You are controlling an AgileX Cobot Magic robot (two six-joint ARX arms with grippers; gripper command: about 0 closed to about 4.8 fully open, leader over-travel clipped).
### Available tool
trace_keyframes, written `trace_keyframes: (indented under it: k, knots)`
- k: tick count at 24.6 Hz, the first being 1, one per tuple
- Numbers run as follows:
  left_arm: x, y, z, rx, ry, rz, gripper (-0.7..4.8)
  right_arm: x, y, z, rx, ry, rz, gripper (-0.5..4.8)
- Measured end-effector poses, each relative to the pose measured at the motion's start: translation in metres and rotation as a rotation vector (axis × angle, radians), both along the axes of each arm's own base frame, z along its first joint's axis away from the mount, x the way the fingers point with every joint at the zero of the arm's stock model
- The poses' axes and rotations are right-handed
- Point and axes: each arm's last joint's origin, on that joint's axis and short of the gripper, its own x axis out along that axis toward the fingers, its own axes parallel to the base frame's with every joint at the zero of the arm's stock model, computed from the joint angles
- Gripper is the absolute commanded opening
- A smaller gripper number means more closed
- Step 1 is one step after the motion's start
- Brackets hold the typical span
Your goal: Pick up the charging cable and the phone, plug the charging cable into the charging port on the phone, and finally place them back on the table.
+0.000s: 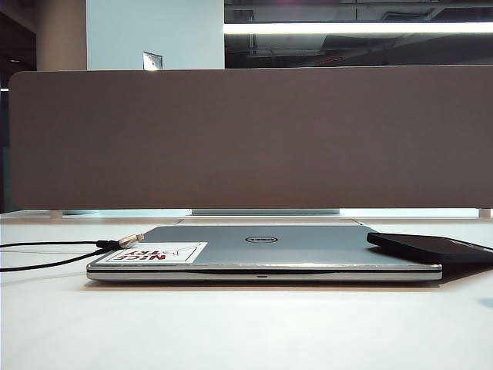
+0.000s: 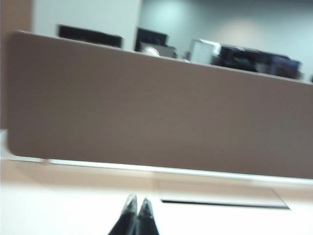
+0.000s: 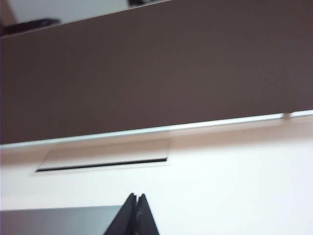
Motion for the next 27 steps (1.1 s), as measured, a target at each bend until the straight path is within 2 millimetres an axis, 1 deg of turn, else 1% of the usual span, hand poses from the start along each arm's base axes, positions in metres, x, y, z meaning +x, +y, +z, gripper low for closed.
trace_keyframes:
  k: [2,6,9,10,12,14,17,18,21,23,24,27]
  knots:
    - [0.010,-0.010,0.000,0.033,0.038,-0.071,-0.06,0.006,0.001,0.005,0.000,0.014,0.048,-0.05]
    - [0.028,-0.034,-0.007,0.118,0.122,-0.207,-0.06,0.012,0.003,0.011,0.000,0.025,0.093,-0.05]
    - [0.042,-0.050,-0.018,0.196,0.199,-0.281,-0.06,0.015,0.004,0.015,0.000,0.024,0.127,-0.05]
    - [0.052,-0.055,-0.022,0.223,0.235,-0.293,-0.06,0.014,0.005,0.016,-0.001,0.018,0.156,-0.05]
    - [0.067,-0.059,-0.030,0.266,0.295,-0.293,-0.06,0.013,0.006,0.018,-0.002,0.014,0.204,-0.05]
    - [0.077,-0.063,-0.034,0.325,0.324,-0.299,-0.06,0.013,0.008,0.019,-0.004,0.009,0.262,-0.05]
    - [0.090,-0.067,-0.035,0.380,0.341,-0.305,-0.06,0.012,0.017,0.016,-0.017,0.031,0.332,-0.05]
    - [0.095,-0.069,-0.037,0.400,0.354,-0.307,-0.06,0.010,0.023,0.013,-0.023,0.059,0.373,-0.05]
    - [0.100,-0.070,-0.044,0.434,0.382,-0.316,-0.06,0.007,0.037,0.007,-0.059,0.117,0.424,-0.05]
    - [0.102,-0.071,-0.048,0.456,0.406,-0.321,-0.06,0.003,0.047,0.005,-0.140,0.121,0.442,-0.05]
    - [0.103,-0.071,-0.052,0.482,0.422,-0.327,-0.06,0.000,0.054,0.003,-0.194,0.119,0.466,-0.05]
    - [0.105,-0.072,-0.058,0.586,0.425,-0.345,-0.06,-0.006,0.065,0.001,-0.256,0.115,0.522,-0.05]
